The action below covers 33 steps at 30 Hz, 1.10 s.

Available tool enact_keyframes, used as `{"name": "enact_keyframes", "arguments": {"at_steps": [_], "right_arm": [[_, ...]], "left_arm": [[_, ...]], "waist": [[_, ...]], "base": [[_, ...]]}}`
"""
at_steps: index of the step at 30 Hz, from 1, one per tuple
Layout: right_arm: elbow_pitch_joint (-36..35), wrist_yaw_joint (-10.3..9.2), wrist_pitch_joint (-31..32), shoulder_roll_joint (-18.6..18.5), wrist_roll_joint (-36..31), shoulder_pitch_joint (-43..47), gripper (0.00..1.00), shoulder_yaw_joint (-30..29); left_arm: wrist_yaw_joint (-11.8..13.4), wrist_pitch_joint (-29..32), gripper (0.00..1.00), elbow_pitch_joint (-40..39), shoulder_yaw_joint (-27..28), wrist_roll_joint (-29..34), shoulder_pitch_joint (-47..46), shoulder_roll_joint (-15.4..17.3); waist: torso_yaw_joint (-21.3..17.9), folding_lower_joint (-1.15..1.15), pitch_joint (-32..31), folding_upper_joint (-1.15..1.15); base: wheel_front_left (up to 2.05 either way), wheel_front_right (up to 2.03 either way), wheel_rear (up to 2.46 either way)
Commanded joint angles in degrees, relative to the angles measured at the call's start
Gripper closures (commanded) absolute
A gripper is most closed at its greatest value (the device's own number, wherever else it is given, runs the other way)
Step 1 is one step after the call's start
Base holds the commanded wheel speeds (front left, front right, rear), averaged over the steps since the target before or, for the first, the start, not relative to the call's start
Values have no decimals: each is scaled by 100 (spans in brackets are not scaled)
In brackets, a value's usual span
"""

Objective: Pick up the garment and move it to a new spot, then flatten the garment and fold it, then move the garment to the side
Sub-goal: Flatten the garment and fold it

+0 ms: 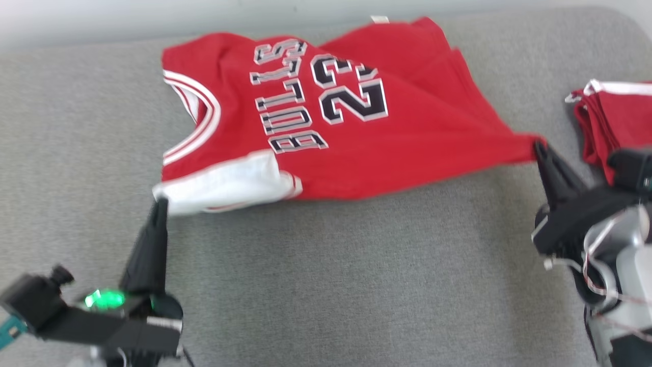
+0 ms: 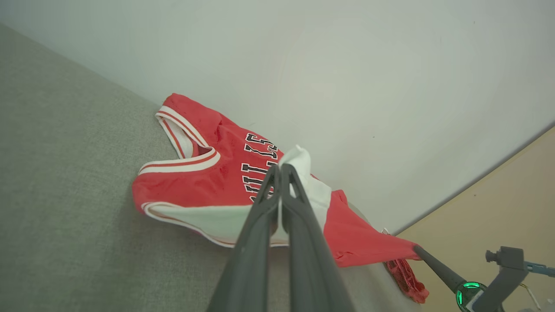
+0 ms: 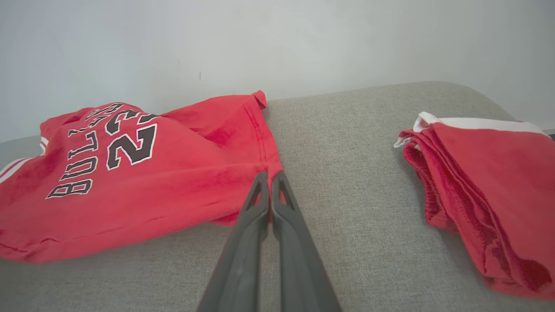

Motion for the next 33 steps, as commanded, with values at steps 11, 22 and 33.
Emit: {"name": "enact_keyframes", "arguments": {"at_steps": [11,22,33], "right_arm": [[-644,-16,686,583,-109,1578,100,-1038],[-1435,-16,1618,1215,-545,2475,100,-1872],[-1677,-16,1893,1361,-775,2799,100,-2254]], "left_arm": [[128,569,100,11,-101,-883,1376,360],[277,1297,100,-33,-506,-1354,2091,438],[637,1841,100,-335,-342,-1904,2692,810]], "waist": [[330,2,-768,1],[353,2,-996,1],[359,2,-1034,1]], "base": [[0,0,0],[0,0,0],[0,0,0]]}}
